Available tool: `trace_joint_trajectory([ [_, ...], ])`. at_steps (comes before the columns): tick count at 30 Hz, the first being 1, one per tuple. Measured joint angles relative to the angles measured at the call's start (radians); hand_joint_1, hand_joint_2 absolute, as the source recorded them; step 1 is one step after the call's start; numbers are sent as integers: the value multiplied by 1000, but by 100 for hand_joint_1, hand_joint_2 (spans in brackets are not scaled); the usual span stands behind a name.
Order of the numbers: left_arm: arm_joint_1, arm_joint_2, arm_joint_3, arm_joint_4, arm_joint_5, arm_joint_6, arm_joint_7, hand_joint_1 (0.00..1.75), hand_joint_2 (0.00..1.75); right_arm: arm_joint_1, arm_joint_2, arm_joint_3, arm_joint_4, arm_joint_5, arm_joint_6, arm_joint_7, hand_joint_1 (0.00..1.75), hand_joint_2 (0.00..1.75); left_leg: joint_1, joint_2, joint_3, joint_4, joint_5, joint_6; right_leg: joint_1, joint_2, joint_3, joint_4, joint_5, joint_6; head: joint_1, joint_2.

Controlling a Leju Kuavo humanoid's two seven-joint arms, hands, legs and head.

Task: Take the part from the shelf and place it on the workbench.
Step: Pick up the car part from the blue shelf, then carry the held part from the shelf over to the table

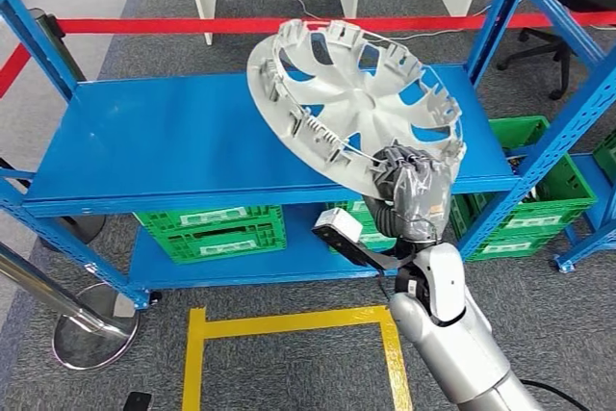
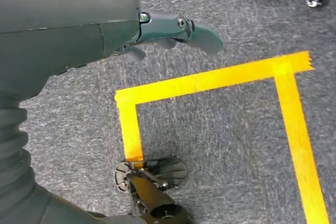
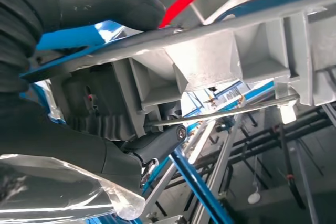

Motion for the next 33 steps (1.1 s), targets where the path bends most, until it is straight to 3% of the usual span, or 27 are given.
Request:
trace_joint_trajectory([
  [2, -1, -4, 0, 0, 3, 9, 7, 0, 175, 2, 2, -1, -11, -24, -3, -23, 175, 175, 2, 0, -1, -9, 6, 8, -1, -1, -4, 1, -3, 10, 0, 0],
  [3, -3, -5, 0, 0, 4, 14, 10, 0, 175, 4, 3, -2, -17, -35, -3, -35, 175, 175, 4, 1, -2, -14, 11, 14, -1, -1, -12, 17, -21, 15, 2, 0],
  [4, -4, -7, 0, 0, 5, 19, 13, 0, 175, 6, 4, -4, -22, -45, -3, -46, 175, 175, 7, 1, -4, -19, 16, 20, -1, -1, -27, 53, -51, 19, 3, 0],
  [6, -7, -8, 0, 0, 5, 27, 17, 0, 175, 8, 5, -7, -31, -69, -3, -63, 175, 175, 7, 2, -12, -20, 24, 27, -4, -1, -70, 174, -128, 25, 6, 0],
  [8, -6, -10, 0, 0, 5, 34, 21, 0, 175, 10, 5, -9, -38, -90, -3, -75, 175, 175, 6, 2, -21, -19, 32, 27, -5, -1, -94, 264, -164, 29, 6, 0],
  [9, -6, -11, 0, 0, 5, 37, 22, 0, 175, 10, 5, -9, -42, -97, -3, -79, 175, 175, 6, 2, -26, -18, 36, 26, -6, -1, -81, 259, -155, 30, 6, 0],
  [10, -6, -13, 0, 0, 5, 38, 22, 0, 175, 10, 5, -10, -45, -102, -3, -80, 175, 175, 6, 2, -31, -17, 40, 24, -6, -1, -49, 215, -131, 30, 6, 0],
  [12, -6, -14, 0, 1, 5, 41, 23, 0, 175, 9, 5, -10, -52, -113, -3, -81, 175, 175, 5, 1, -40, -13, 48, 18, -7, -2, 45, 72, -86, 28, 6, 0],
  [14, -6, -15, 0, 1, 6, 43, 24, 0, 175, 8, 5, -9, -61, -135, -3, -83, 175, 175, 2, 1, -48, -10, 59, 7, -5, 0, 93, -9, -70, 25, 6, 0],
  [16, -6, -14, 0, 1, 10, 45, 25, 0, 175, 8, 5, -9, -66, -167, -2, -87, 175, 175, 1, 0, -53, -11, 73, -5, -4, 2, 86, -15, -63, 16, 6, 0],
  [18, -4, -13, 0, 1, 13, 47, 25, 0, 175, 7, 5, -9, -69, -197, 0, -92, 175, 175, 2, 0, -63, 1, 57, -16, -6, -1, 73, -17, -49, 0, 5, 0],
  [20, -5, -13, 0, 1, 15, 49, 25, 0, 175, 5, 5, -9, -71, -217, 3, -98, 175, 175, 5, 1, -90, 82, -22, -27, -9, -4, 55, -18, -31, -14, 1, 0],
  [22, -5, -14, 0, 1, 16, 51, 25, 0, 175, 5, 5, -9, -72, -232, 4, -103, 175, 175, 7, 1, -121, 214, -109, -34, -7, -5, 31, -17, -12, -19, -2, 0],
  [23, -6, -14, 0, 1, 16, 51, 25, 0, 175, 5, 5, -9, -72, -239, 6, -106, 175, 175, 7, 1, -123, 258, -127, -35, -6, -6, 19, -16, -4, -20, -2, 0],
  [24, -6, -14, 0, 1, 16, 51, 25, 0, 175, 5, 5, -9, -72, -244, 7, -109, 175, 175, 7, 1, -110, 269, -125, -34, -4, -6, 8, -15, 4, -19, -2, 0],
  [25, -7, -14, 0, 1, 17, 51, 25, 0, 175, 5, 4, -9, -72, -247, 9, -110, 175, 175, 7, 1, -80, 243, -108, -31, -3, -6, -2, -13, 11, -18, -2, 0],
  [27, -9, -14, 0, 1, 17, 52, 25, 0, 175, 4, 4, -9, -72, -251, 11, -112, 175, 175, 5, 1, 16, 109, -69, -19, -1, -5, -19, -11, 24, -13, -2, 0],
  [29, -13, -13, 0, 1, 17, 53, 25, 0, 175, 2, 3, -9, -73, -259, 14, -114, 175, 175, 0, 0, 87, -8, -60, -8, 0, -6, -30, -10, 38, -3, -1, 0],
  [32, -13, -14, 0, 1, 18, 56, 25, 0, 175, -3, 0, -8, -74, -269, 20, -119, 175, 175, -4, 1, 95, -40, -51, 6, -3, -6, -36, -14, 57, 16, -2, 0],
  [33, -13, -15, 0, 1, 18, 56, 25, 0, 175, -4, -2, -8, -74, -270, 21, -120, 175, 175, -2, 3, 90, -44, -42, 12, -4, -5, -42, -8, 48, 22, -2, 0],
])
